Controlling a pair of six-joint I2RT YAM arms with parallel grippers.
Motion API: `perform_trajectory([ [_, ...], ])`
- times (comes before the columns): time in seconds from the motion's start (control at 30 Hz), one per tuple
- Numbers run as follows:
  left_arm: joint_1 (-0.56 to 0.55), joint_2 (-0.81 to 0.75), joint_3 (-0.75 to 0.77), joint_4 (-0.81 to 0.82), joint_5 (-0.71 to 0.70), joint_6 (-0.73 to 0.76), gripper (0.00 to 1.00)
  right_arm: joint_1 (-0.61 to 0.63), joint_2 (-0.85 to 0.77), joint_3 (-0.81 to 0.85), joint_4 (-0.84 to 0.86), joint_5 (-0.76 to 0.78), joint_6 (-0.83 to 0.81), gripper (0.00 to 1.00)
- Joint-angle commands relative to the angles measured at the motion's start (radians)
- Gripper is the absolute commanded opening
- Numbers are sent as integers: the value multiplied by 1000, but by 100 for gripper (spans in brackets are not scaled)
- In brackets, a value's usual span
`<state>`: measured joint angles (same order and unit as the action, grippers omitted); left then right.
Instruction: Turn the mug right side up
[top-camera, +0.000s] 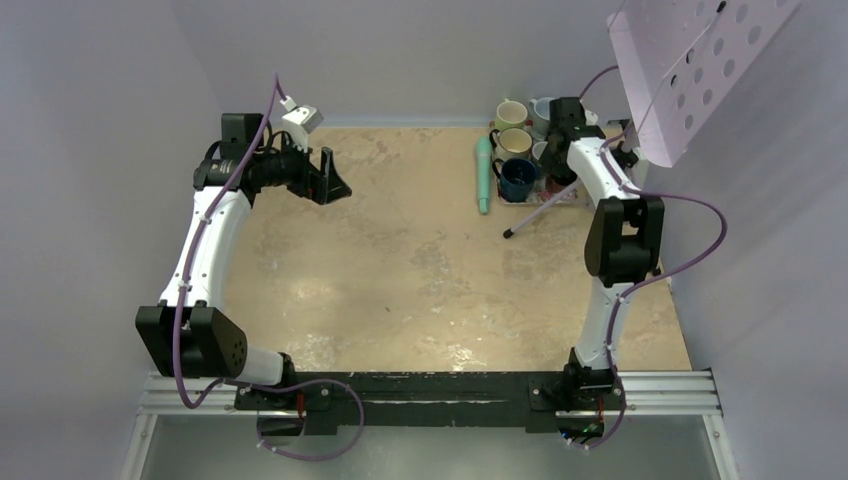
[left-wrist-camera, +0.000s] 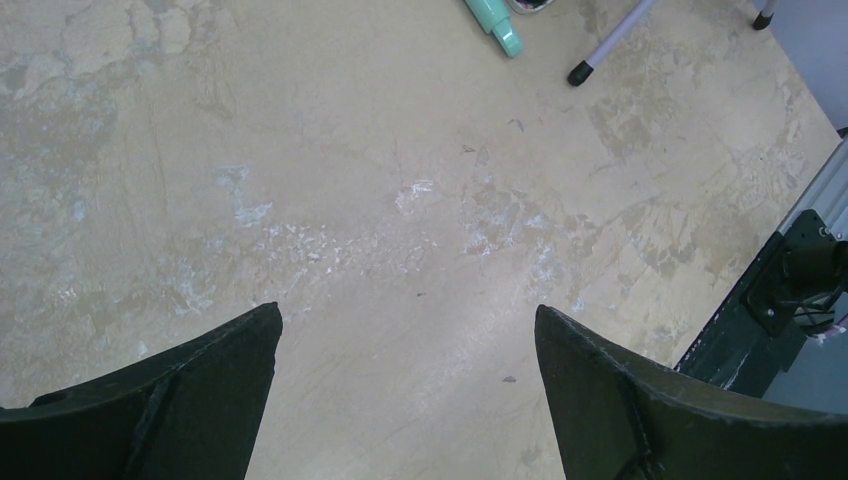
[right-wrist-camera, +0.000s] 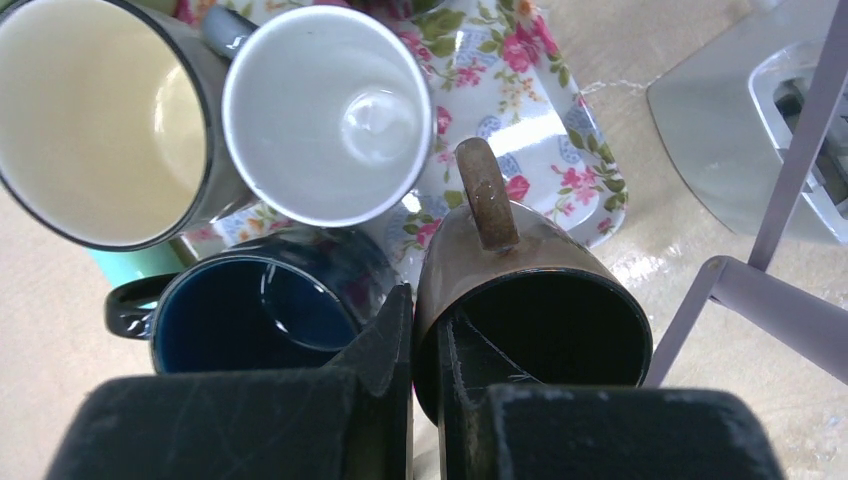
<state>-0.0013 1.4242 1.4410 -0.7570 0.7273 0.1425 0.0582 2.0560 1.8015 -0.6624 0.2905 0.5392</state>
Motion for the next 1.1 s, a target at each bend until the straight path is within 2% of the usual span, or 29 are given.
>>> perform_trajectory([
  [0.0,0,-28,-10,28,29,12,100,-34,-42,-8,67,60,75,0],
  [0.27,0,-33,-5,18,10,27,100,-54,21,6,68,24,80,0],
  [0.57,0,-19,2,13,6,30,100,-83,6,-30,79,51,54,0],
  [0.6,0,-19,2,14,7,31,100,-84,13,-29,78,42,53,2],
  [0.7,0,-21,3,11,-1,33,100,-88,32,-31,81,18,56,19],
  [0.73,0,-21,2,10,-2,35,100,-90,36,-29,81,13,56,22],
  [0.87,0,-15,5,5,-5,37,100,-92,47,-21,87,-8,39,28],
  [1.07,1,-4,13,-1,-5,39,100,-92,50,37,62,-17,4,29],
])
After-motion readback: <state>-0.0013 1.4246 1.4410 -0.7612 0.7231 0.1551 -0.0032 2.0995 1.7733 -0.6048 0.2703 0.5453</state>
